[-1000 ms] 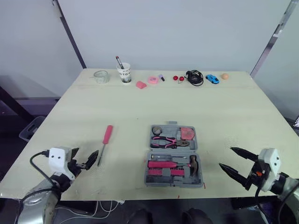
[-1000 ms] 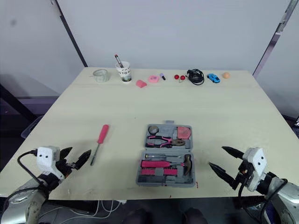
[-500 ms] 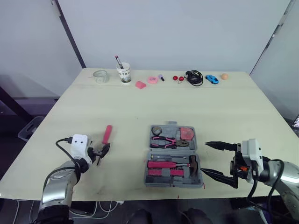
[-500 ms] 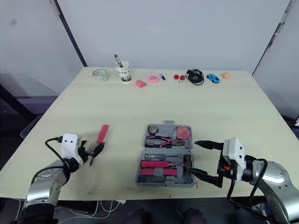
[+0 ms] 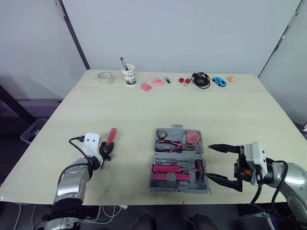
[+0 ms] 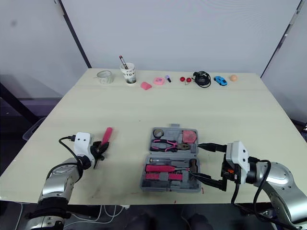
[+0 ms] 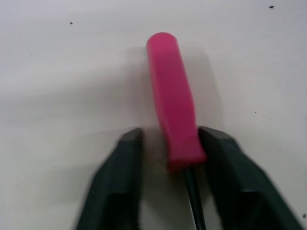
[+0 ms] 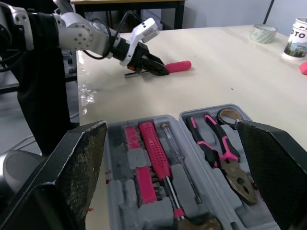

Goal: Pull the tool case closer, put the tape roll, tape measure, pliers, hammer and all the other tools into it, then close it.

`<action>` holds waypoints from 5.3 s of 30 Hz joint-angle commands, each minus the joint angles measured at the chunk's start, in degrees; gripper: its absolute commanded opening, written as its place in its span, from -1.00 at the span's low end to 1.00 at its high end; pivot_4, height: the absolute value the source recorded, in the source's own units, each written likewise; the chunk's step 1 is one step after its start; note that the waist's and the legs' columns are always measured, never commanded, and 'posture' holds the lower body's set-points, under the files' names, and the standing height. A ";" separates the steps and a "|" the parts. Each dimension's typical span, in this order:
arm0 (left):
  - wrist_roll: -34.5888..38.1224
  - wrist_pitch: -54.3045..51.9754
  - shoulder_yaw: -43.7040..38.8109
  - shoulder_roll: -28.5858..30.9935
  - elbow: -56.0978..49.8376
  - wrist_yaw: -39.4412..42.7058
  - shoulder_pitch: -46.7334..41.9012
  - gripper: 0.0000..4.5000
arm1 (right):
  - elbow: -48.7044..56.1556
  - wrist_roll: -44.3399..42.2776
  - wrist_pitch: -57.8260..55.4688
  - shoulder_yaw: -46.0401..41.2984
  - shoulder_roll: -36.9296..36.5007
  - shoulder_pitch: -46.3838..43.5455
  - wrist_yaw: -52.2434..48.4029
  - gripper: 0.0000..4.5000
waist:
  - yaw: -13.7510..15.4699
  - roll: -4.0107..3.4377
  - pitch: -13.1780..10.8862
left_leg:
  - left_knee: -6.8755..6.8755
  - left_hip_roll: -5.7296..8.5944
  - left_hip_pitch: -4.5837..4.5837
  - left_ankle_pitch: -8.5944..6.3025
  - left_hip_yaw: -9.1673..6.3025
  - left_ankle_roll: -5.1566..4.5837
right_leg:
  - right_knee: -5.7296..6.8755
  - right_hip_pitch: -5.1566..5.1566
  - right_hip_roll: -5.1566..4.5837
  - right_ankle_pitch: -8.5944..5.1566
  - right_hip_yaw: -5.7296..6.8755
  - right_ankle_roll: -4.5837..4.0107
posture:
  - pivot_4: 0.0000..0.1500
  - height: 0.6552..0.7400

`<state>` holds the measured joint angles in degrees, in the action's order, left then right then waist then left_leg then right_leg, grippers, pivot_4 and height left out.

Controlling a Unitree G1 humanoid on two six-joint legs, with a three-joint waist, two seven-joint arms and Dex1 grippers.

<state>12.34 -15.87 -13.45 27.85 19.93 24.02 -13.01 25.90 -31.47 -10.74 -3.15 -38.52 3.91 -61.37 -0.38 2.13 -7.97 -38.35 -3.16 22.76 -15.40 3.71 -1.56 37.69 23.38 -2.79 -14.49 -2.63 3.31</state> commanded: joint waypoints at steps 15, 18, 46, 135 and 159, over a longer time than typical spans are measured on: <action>1.24 -14.87 1.34 -5.60 -33.71 -6.23 17.45 -0.79 | -1.30 1.08 4.01 -0.32 0.36 1.28 -1.37 1.00 | -0.18 0.00 0.00 | 0.00 -0.02 -0.02 0.00 -0.16 0.00 | 0.00 -0.02 -0.05 0.00 -0.03 0.00 | 1.00 1.00; 2.57 -19.27 0.96 -7.16 -39.86 -8.21 20.66 -0.79 | -1.41 1.16 4.07 -0.25 0.40 1.07 -1.34 1.00 | -0.27 -0.02 -0.01 | 0.00 -0.03 -0.02 0.00 -0.27 0.00 | 0.01 -0.02 -0.03 -0.01 -0.01 -0.02 | 1.00 1.00; -0.17 -19.63 6.45 -13.55 -48.96 -13.70 26.35 0.97 | -2.54 2.26 4.29 1.03 0.47 -1.17 -1.31 1.00 | -0.18 -0.01 0.00 | -0.01 0.05 -0.03 0.00 -0.40 0.00 | -0.03 -0.07 0.00 -0.09 -0.01 -0.15 | 1.00 1.00; -44.60 91.84 65.17 20.10 20.75 48.10 -43.92 -0.82 | -4.75 2.08 3.27 1.93 -1.77 -3.70 -5.34 1.00 | 1.13 -0.14 -0.23 | -0.15 -0.01 0.05 0.01 0.20 -0.03 | 0.00 0.01 0.12 0.00 -0.29 0.01 | 1.00 1.00; -21.54 46.16 45.74 33.01 2.84 55.45 -31.75 -0.82 | -4.84 2.54 3.86 2.96 -0.64 -3.17 -4.90 1.00 | 1.17 -0.14 -0.23 | -0.22 -0.04 0.01 0.01 0.18 -0.02 | 0.13 0.01 0.13 -0.01 -0.23 0.02 | 1.00 1.00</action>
<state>-12.62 42.17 38.67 60.62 23.20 81.33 -46.98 19.77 -28.94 -8.30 -0.35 -39.50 0.89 -66.01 0.79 1.99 -8.20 -38.57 -3.20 22.77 -15.39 3.89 -1.58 37.83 23.39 -2.65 -14.50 -2.87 3.33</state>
